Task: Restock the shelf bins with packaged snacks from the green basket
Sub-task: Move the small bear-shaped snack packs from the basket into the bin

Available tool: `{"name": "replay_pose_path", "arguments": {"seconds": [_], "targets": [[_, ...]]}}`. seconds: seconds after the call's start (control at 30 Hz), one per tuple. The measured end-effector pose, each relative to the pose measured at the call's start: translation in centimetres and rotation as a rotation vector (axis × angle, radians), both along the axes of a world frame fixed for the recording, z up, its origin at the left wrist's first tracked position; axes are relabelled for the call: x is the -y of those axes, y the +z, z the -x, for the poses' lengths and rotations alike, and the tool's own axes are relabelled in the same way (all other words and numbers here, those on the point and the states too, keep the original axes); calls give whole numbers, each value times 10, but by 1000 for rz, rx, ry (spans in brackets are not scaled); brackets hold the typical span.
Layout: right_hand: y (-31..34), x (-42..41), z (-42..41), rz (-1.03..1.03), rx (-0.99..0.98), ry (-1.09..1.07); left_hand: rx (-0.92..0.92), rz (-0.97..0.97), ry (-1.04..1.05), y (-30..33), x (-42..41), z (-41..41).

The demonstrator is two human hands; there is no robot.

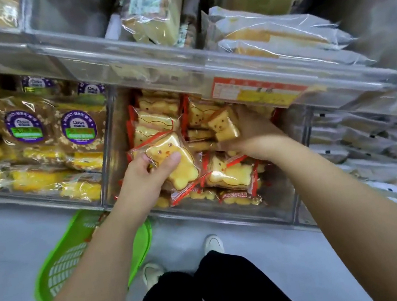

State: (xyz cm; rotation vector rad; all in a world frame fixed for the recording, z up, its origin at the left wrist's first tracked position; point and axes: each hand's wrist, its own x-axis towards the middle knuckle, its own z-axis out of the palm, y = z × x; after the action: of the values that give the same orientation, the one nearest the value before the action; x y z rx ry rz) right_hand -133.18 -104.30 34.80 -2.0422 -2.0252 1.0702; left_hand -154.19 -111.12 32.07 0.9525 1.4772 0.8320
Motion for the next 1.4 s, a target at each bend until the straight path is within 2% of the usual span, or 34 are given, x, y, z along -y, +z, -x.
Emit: {"name": "replay_pose_path", "arguments": {"seconds": [0.17,0.27,0.4,0.5,0.6,0.77,0.83,0.93,0.97,1.03,1.13,1.27,1.33,1.4], "targets": [[-7,-16,13,-199,189,147,25,-23,8,2,0,0],[-13,-14,15,-179,186,268,3,-37,51,1,0,-2],[-21,-7,6,-254,236,24,-46,-35,87,1,0,-4],[-22,-5,14,-265,28,-165,-66,-16,81,4,-1,-3],[-26,-5,29,-270,4,-158,-104,-20,39,10,-2,-4],[-21,6,11,-228,-101,-316,-155,-52,54,14,2,-3],[-21,22,-7,-106,-59,-253,-111,-50,112,17,6,1],[-23,47,-20,108,210,174,-71,-50,160,17,9,8],[-26,52,-20,93,268,271,-48,-42,174,17,10,8],[-27,56,-13,48,259,286,-3,-20,207,17,11,9],[-23,53,-6,-44,61,186,40,-12,241,18,12,8],[-17,39,10,-381,-50,10,53,-25,282,20,14,8],[-19,33,18,-445,-36,-6,61,-22,287,21,16,7],[-25,30,20,-425,69,19,65,-12,289,22,17,6]]}}
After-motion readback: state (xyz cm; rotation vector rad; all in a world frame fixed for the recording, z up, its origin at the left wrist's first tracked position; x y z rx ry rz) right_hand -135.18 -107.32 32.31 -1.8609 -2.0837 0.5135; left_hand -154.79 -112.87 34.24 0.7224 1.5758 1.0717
